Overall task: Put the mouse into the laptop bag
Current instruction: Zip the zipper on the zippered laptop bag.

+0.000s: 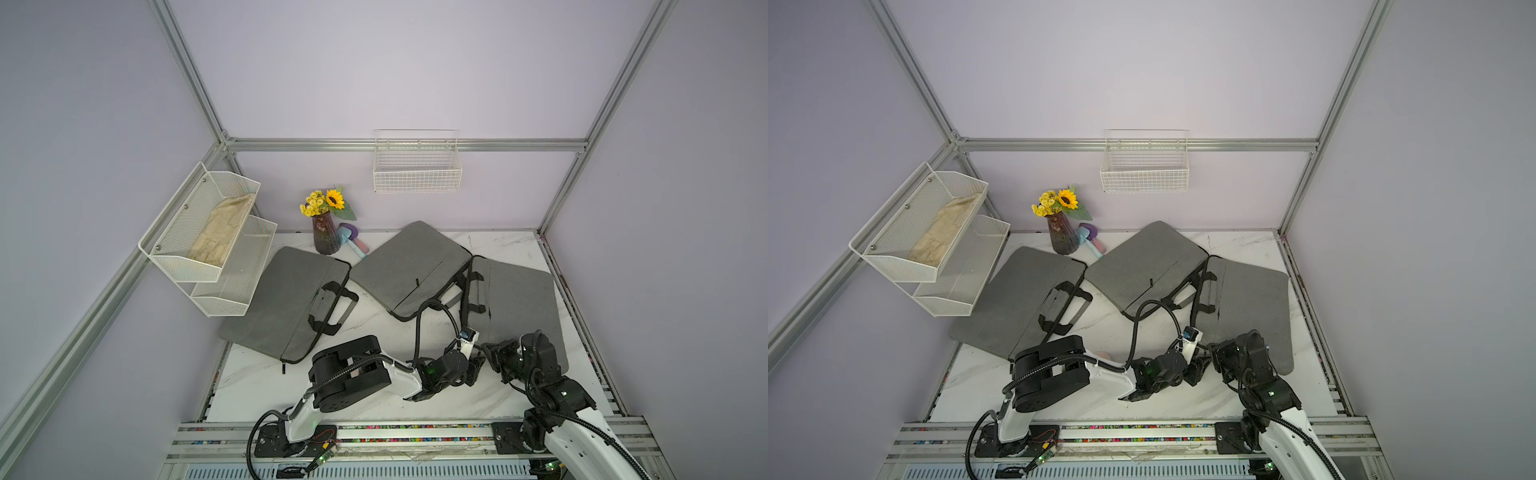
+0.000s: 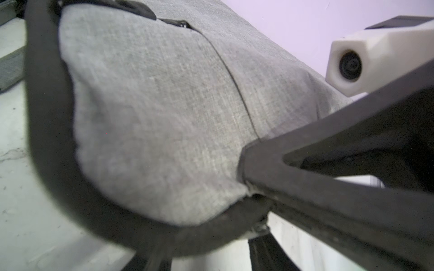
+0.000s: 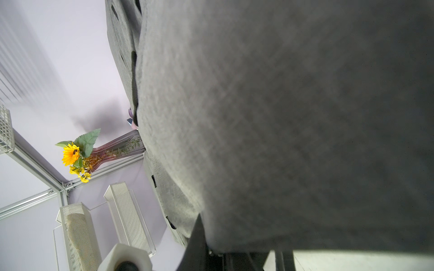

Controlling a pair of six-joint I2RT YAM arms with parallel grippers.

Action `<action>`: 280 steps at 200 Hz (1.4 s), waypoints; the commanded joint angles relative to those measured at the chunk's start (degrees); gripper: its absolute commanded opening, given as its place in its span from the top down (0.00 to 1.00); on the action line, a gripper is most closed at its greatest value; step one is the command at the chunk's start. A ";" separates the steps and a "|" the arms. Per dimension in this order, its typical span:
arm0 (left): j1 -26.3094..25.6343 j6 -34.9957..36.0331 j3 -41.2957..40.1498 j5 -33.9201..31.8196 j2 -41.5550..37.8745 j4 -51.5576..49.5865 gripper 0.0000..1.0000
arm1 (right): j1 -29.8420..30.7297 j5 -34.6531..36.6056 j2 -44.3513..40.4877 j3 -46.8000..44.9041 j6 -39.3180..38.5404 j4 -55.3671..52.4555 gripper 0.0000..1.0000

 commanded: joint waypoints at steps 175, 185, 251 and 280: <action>-0.24 0.53 0.32 -1.68 -1.01 8.54 0.20 | 0.20 0.14 1.05 -0.02 3.10 8.02 1.00; -0.45 0.76 -0.01 -2.40 -1.26 9.20 0.19 | 0.14 -0.25 1.70 -0.03 3.18 8.73 1.00; -0.50 3.22 5.51 -4.87 0.30 4.36 0.44 | 0.16 -2.25 1.94 -0.98 3.89 10.57 1.00; -0.36 3.33 7.34 -7.60 1.52 2.34 0.58 | 0.18 -2.18 1.17 -0.64 3.89 9.83 1.00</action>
